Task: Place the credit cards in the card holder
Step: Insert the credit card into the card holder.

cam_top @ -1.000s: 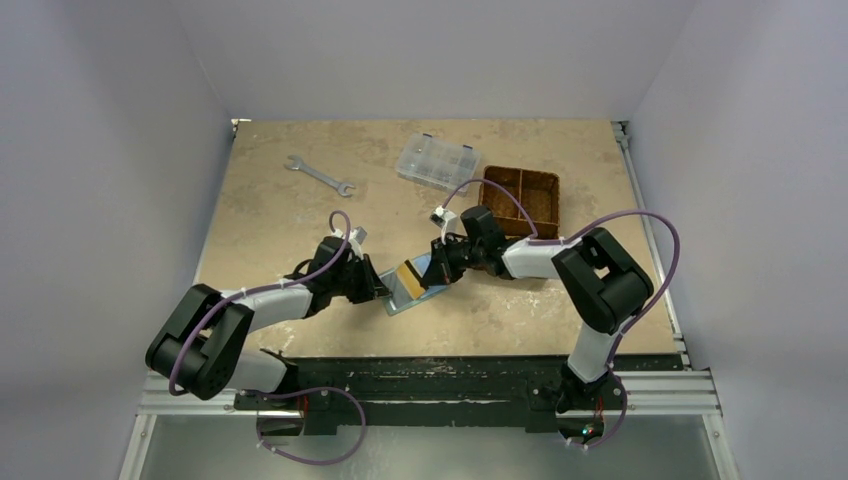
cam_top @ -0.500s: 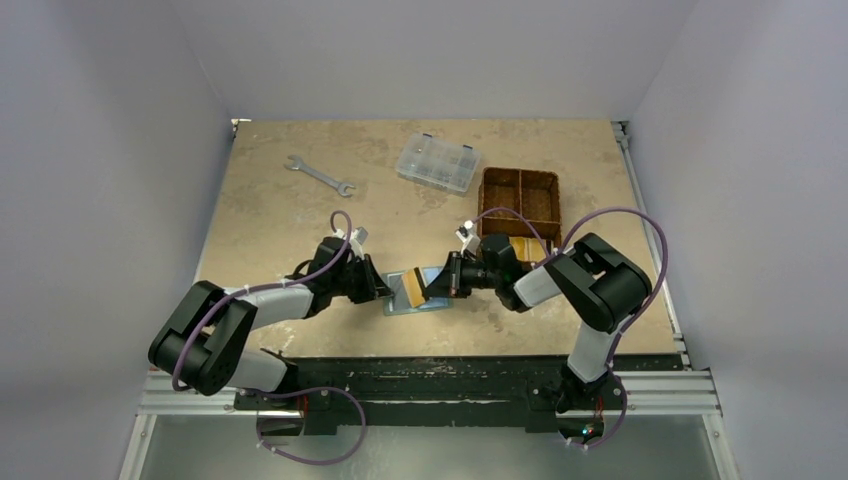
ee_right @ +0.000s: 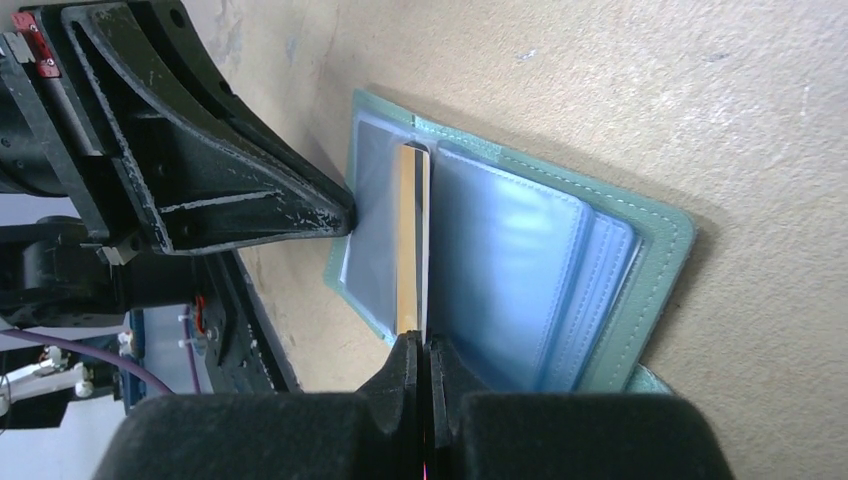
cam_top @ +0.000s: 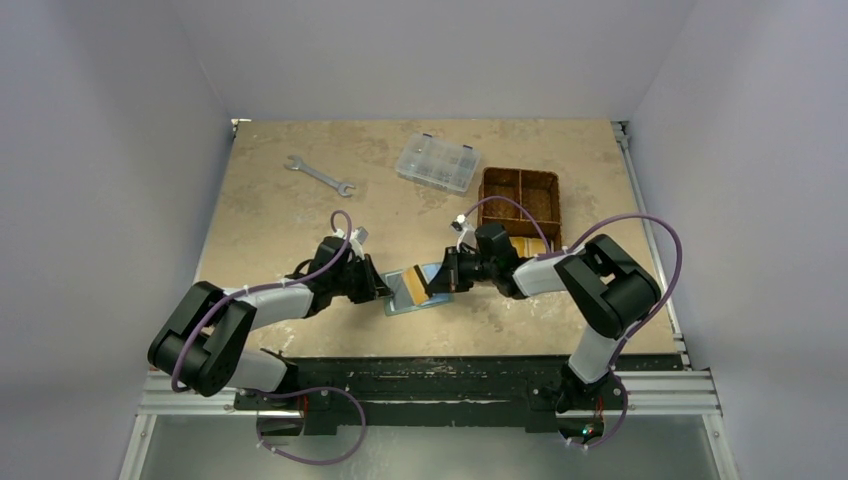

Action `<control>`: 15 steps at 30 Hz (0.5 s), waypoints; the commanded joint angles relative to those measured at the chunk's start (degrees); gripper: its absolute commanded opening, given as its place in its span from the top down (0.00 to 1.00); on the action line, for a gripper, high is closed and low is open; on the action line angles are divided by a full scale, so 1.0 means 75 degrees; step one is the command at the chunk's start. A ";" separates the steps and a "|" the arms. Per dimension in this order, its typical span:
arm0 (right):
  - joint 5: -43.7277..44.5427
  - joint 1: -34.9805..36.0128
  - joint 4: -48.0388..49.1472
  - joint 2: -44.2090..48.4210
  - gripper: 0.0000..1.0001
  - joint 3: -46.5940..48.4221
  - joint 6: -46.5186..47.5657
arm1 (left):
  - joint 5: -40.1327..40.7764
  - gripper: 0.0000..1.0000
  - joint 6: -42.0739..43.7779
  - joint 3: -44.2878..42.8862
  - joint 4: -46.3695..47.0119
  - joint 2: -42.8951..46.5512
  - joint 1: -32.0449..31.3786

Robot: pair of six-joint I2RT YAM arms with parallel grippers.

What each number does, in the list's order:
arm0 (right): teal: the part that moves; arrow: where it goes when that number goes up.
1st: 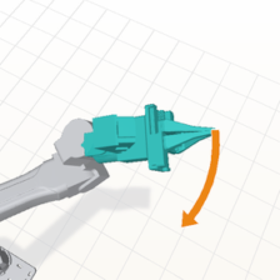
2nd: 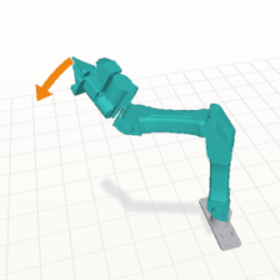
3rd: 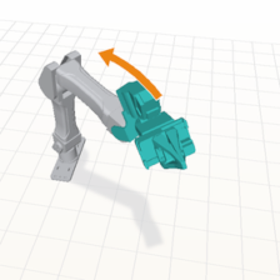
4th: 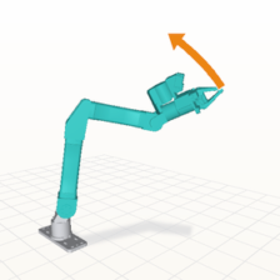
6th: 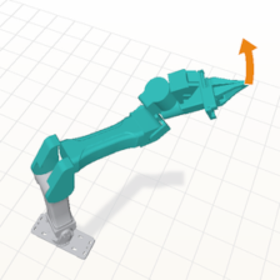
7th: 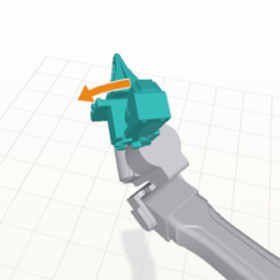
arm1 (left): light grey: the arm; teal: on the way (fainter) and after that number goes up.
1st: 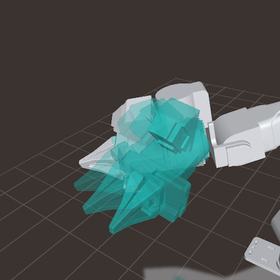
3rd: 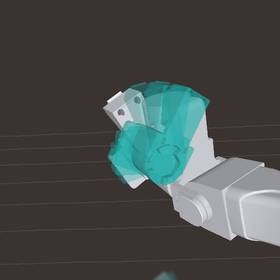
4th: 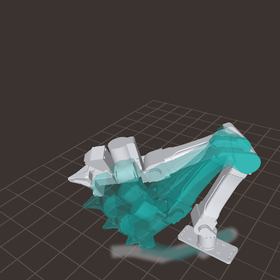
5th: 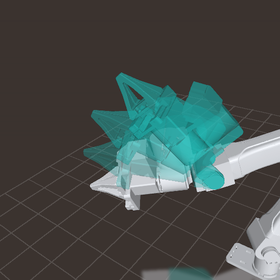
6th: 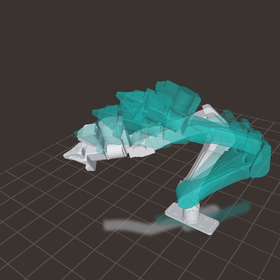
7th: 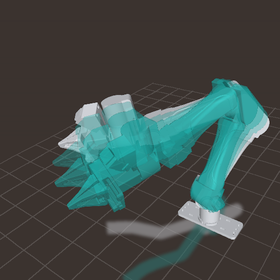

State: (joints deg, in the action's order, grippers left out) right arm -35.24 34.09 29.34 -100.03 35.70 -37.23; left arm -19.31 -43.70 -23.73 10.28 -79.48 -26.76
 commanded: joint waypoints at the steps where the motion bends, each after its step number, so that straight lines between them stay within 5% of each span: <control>1: 0.0371 -0.0176 -0.0136 0.0270 1.00 -0.0025 0.0147 | 0.0441 1.00 0.0446 0.0199 -0.1265 -0.0246 -0.0088; 15: 0.0232 -0.0199 0.0443 -0.0139 1.00 0.0072 -0.0377 | 0.0316 1.00 0.0421 0.0196 -0.1167 -0.0266 -0.0088</control>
State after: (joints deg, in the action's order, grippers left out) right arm -35.51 32.88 31.27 -100.31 35.14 -40.10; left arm -19.33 -43.70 -23.79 10.09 -79.48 -26.79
